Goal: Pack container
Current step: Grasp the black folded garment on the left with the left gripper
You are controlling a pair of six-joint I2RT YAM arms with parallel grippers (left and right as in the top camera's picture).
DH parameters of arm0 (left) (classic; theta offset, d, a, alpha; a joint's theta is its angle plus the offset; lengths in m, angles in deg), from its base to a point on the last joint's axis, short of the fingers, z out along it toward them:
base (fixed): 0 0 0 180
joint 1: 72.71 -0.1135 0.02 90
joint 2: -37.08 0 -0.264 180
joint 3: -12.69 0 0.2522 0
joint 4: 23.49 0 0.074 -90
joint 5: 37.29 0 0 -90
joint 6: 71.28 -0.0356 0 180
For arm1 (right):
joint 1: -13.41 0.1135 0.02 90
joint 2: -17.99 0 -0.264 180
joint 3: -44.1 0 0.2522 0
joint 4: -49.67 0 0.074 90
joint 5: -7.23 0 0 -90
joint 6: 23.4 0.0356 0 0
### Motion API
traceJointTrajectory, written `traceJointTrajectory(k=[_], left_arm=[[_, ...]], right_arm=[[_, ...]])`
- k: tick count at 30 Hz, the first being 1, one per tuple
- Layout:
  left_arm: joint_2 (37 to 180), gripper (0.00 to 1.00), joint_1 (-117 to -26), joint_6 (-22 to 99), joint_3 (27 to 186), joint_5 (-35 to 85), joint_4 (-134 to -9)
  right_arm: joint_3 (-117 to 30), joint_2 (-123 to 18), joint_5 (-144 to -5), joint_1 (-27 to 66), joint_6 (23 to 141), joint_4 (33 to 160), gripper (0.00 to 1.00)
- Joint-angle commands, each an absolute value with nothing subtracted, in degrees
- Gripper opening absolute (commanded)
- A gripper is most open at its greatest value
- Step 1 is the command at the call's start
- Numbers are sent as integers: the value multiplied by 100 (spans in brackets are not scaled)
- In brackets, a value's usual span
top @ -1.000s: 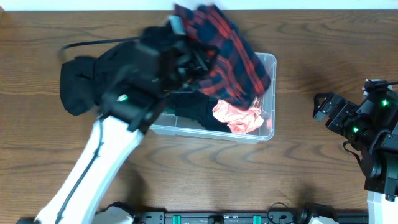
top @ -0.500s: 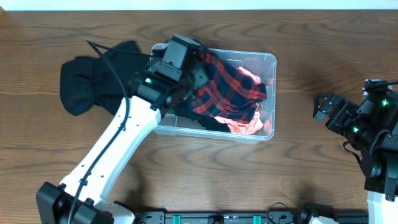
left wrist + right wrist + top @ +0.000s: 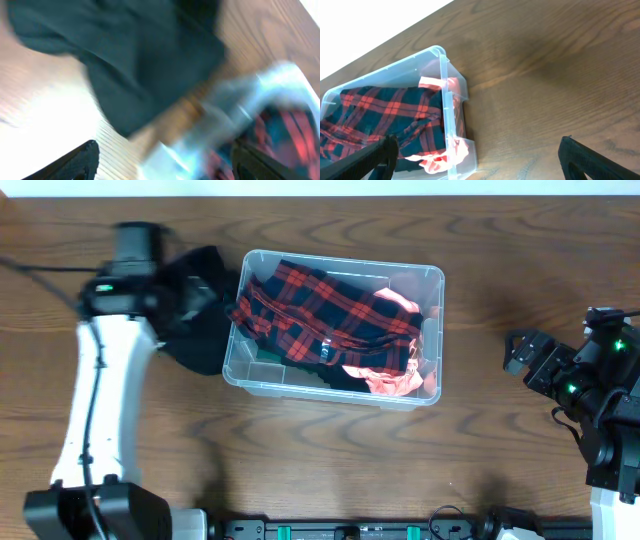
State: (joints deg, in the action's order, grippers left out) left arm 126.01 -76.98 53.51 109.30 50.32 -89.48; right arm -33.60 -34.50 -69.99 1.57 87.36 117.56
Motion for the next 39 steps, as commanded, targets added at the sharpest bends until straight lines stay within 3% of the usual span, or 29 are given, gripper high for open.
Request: traceJointTrajectory(k=[1,7,13,31,34,36,39], left_arm=[[12568,86,-8730,4599,10982,4531,-8885],[13154,89,-10308,3775,10978,3528,-8653],[14251,90,-11154,3233,10978,2361,-8124],[16026,93,-11278,3056,10978,1237,-6470],[16098,81,-11149,3049,10978,1237,-6426],[16102,57,-11081,2927,10978,1187,-6424],[16063,11,-11053,2733,10985,1113,-6548]], right_arm=[[-3374,-3452,-7056,105,8670,11749,99],[-3374,-3452,-7056,105,8670,11749,99],[-3374,-3452,-7056,105,8670,11749,99],[-3374,-3452,-7056,105,8668,11749,99],[-3374,-3452,-7056,105,8670,11749,99],[-3374,-3452,-7056,105,8670,11749,99],[-3374,-3452,-7056,105,8670,11749,99]])
